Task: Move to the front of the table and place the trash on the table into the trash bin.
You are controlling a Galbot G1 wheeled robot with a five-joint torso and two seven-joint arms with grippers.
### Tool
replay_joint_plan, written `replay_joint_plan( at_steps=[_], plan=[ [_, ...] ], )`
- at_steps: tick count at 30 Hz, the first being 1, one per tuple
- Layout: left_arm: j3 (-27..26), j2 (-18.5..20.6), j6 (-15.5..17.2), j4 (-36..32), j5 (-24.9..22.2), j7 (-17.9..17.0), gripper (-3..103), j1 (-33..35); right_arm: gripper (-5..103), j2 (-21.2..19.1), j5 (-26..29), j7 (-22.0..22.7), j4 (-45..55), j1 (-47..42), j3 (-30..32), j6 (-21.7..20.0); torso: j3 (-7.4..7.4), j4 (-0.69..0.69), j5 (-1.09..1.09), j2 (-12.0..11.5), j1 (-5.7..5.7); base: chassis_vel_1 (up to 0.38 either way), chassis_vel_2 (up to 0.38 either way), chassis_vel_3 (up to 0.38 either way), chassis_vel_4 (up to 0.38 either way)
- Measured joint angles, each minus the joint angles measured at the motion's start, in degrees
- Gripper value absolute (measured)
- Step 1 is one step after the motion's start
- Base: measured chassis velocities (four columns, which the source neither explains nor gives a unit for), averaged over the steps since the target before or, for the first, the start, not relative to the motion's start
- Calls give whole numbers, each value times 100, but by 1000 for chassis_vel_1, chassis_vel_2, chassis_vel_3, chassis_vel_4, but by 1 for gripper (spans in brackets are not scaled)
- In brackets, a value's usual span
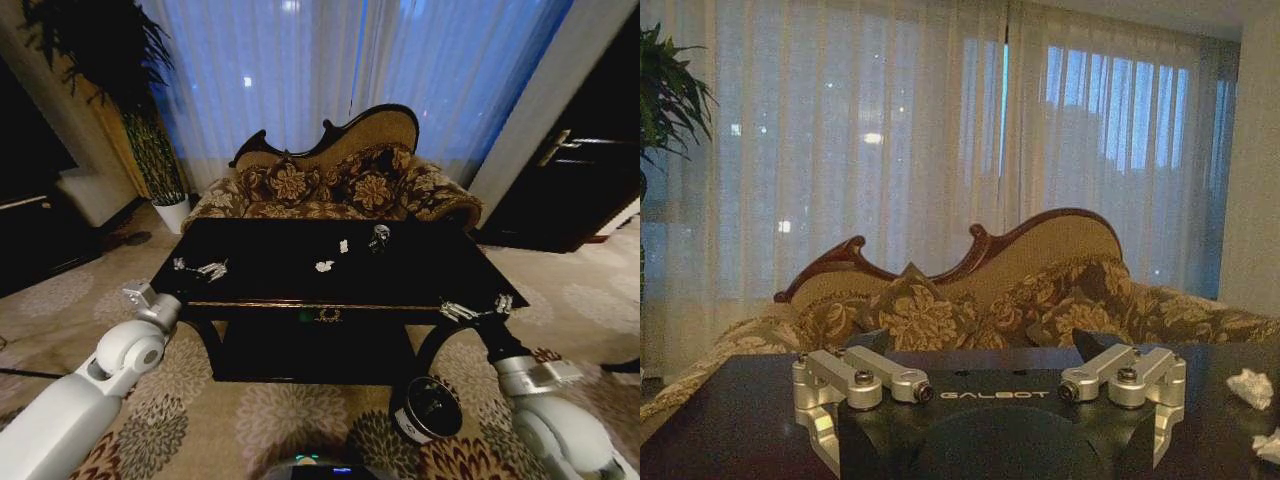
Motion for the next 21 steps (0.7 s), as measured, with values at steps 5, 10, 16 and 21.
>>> replay_joint_plan(
  at_steps=[5, 10, 16, 21],
  plan=[
    [-155, 1, -1, -217, -20, -6, 100, 200, 100, -167, -2, 11, -83, 145, -146, -42, 0, 0, 0, 0, 0, 0, 0, 0, 0],
    [-299, 6, -26, -418, 107, 13, 100, 536, 100, -400, 57, 32, -283, 423, -437, -85, 0, 1, 1, 0, -1, 0, 0, 0, 0],
    [-464, -37, -97, -434, 207, 57, 100, 832, 100, -566, 158, 39, -431, 696, -708, -130, 0, 1, 0, 0, 0, 0, 0, 0, 0],
    [-675, -57, -148, -510, 229, 82, 100, 1028, 100, -819, 243, 61, -569, 924, -929, -168, 0, 0, 1, 0, -1, 0, 0, 0, 0]
  ],
)
